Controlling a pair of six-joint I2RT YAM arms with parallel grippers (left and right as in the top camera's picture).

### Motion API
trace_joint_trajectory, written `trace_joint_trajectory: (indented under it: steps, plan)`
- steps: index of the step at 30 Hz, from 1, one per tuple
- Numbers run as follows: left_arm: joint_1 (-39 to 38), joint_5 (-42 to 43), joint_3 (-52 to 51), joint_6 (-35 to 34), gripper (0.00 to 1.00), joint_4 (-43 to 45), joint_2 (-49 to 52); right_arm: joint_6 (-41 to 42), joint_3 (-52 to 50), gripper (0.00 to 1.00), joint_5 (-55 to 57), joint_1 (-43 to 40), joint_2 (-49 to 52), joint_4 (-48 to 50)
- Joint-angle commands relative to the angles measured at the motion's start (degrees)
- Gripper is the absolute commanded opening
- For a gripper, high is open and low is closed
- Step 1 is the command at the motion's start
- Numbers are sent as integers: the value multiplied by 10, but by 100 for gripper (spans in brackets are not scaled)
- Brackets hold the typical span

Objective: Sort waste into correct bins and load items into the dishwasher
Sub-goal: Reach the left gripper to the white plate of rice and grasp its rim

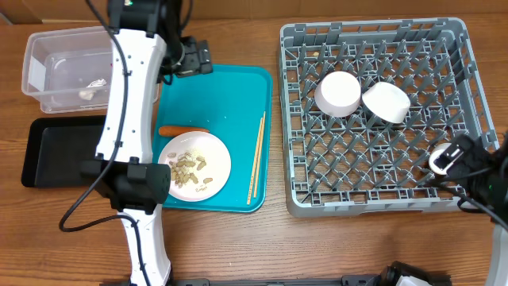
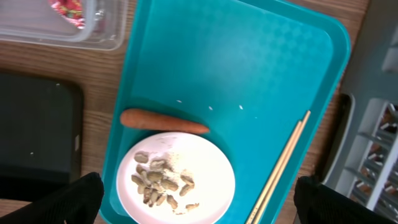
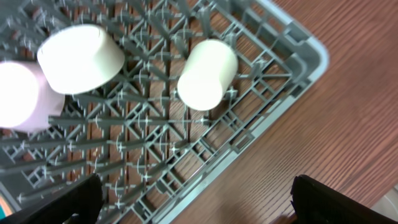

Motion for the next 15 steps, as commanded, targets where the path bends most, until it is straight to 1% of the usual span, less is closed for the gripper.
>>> trace_joint_trajectory:
  steps: [1,5,8,10,15]
  plan:
    - [3,-4,4,-12,100,-2,-42,-25,13,100,-31,-1,24,1]
    - [3,-7,0,-8,100,-2,-74,-25,13,100,-31,-1,40,2]
    - [3,-10,-30,-8,100,-2,-104,-25,13,100,-31,-1,43,2]
    - [3,-11,-73,-8,100,-2,-132,-25,13,100,-31,-1,43,3]
    - [5,-43,-217,-19,100,-2,-211,-25,13,100,-31,-1,43,4]
